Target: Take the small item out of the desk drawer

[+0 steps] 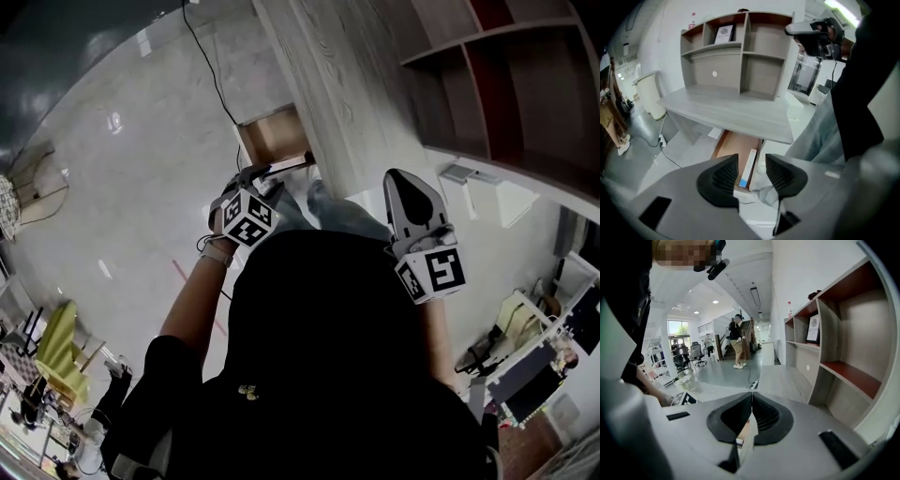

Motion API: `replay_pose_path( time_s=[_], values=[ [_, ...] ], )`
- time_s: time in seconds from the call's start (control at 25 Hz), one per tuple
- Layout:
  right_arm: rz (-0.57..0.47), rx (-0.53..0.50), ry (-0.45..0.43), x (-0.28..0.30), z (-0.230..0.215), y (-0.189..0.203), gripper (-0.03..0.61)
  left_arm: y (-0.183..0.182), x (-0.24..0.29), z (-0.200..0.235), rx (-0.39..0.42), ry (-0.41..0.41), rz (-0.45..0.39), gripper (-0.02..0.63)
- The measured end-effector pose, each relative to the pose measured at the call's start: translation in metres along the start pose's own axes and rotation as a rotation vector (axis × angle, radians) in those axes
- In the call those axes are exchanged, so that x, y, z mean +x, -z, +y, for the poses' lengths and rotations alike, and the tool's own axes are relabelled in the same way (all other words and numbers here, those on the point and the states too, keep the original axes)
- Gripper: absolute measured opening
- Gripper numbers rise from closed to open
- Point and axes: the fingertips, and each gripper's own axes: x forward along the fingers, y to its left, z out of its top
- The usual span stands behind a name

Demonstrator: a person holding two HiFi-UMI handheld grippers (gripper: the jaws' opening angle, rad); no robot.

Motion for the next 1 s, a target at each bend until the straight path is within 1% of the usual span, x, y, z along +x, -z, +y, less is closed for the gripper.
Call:
replay_pose_path(
  time_s=[0.08, 0.24, 0.32, 0.4, 0.48, 0.72, 0.92, 1.0],
  values=[
    [0.011, 0.010, 0.032, -0.003, -0.003, 0.004, -0.003, 0.011, 0.014, -0.001, 0.025, 0.028, 0.047, 0.189],
    [0.035, 0.026, 0.087, -0.008, -0.008, 0.012, -0.003, 0.029, 0.039, 0.004, 0.058, 0.058, 0.110, 0.209],
    [0.047, 0.035, 0.112, -0.013, -0.009, 0.017, -0.003, 0.038, 0.050, 0.006, 0.102, 0.066, 0.145, 0.213],
    [0.058, 0.040, 0.134, -0.016, -0.009, 0.021, -0.003, 0.046, 0.060, 0.008, 0.164, 0.067, 0.181, 0.213],
    [0.065, 0.044, 0.150, -0.019, -0.010, 0.025, -0.003, 0.054, 0.070, 0.010, 0.202, 0.078, 0.213, 0.213],
    [0.070, 0.058, 0.197, -0.031, -0.013, 0.032, -0.003, 0.079, 0.098, 0.007, 0.256, 0.114, 0.289, 0.213],
    [0.053, 0.057, 0.224, -0.037, -0.013, 0.033, -0.003, 0.092, 0.117, 0.012, 0.251, 0.118, 0.331, 0.213],
    [0.066, 0.058, 0.232, -0.039, -0.012, 0.034, -0.003, 0.095, 0.122, 0.015, 0.257, 0.113, 0.344, 0.213]
  ],
)
